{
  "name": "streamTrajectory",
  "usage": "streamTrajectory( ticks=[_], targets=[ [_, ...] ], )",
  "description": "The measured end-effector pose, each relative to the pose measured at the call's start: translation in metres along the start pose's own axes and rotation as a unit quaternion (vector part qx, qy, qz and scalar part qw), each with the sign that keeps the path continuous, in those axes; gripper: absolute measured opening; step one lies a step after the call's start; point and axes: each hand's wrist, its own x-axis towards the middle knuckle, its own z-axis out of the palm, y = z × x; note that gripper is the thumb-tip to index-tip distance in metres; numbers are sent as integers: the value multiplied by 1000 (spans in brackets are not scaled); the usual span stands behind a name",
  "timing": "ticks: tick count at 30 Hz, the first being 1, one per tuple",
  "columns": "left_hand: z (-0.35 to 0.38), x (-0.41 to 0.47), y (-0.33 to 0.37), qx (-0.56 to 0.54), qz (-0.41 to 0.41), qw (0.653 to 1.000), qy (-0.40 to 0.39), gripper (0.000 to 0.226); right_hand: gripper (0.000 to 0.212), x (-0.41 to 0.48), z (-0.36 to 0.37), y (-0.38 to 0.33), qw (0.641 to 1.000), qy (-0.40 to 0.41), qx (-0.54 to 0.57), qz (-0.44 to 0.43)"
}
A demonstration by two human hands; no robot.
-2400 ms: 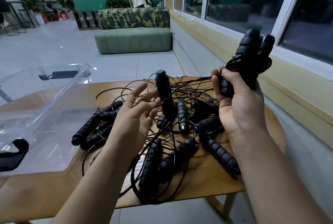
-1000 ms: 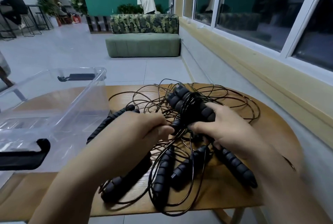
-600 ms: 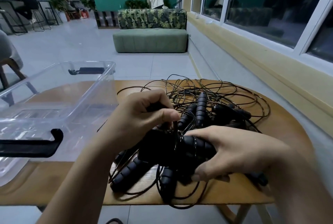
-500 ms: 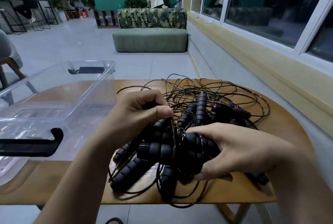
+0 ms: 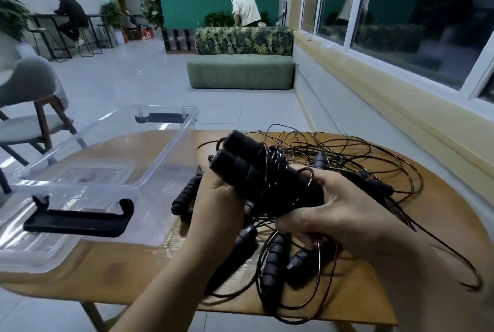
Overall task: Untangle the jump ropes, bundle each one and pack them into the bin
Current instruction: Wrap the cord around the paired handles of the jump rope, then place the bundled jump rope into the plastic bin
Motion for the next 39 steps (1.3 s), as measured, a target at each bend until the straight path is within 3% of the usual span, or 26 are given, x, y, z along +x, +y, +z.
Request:
streamTrajectory(
  ticks=[4,8,10,13,17,21,24,26,29,34,36,39],
  targets=[
    [-26,2,16,-39,-6,999,22,27,25,29,16,-10,999,41,23,-6],
    [-60,-1,58,-54,-26,998,-30,35,19,69,35,-28,998,41,-38,-7],
    [-76,1,78,-8,-7,999,-41,39,20,92,48,-35,996,34,-81,-10],
    [-105,18,95,62,19,998,5,41,25,129,72,-48,989,30,-145,-20],
    [-143,54,120,52,-38,996,55,51,41,183,97,-52,980,31,-195,-36],
    [-194,102,136,207,-65,976,21,50,60,229,93,-35,962,38,-267,-45],
    [-220,136,140,348,-93,933,23,45,75,248,87,-18,940,51,-333,-52],
    [-231,158,132,428,-110,897,5,36,74,254,86,-3,925,55,-372,-61],
    [-241,187,105,566,-145,809,-65,36,63,255,90,17,909,58,-406,-79],
    [-248,217,54,735,-196,611,-220,48,43,256,91,26,924,59,-368,-82],
    [-248,226,36,748,-193,582,-255,55,37,258,90,30,922,63,-370,-89],
    [-268,261,-9,783,-123,532,-298,86,29,258,93,34,930,62,-351,-90]
  ],
)
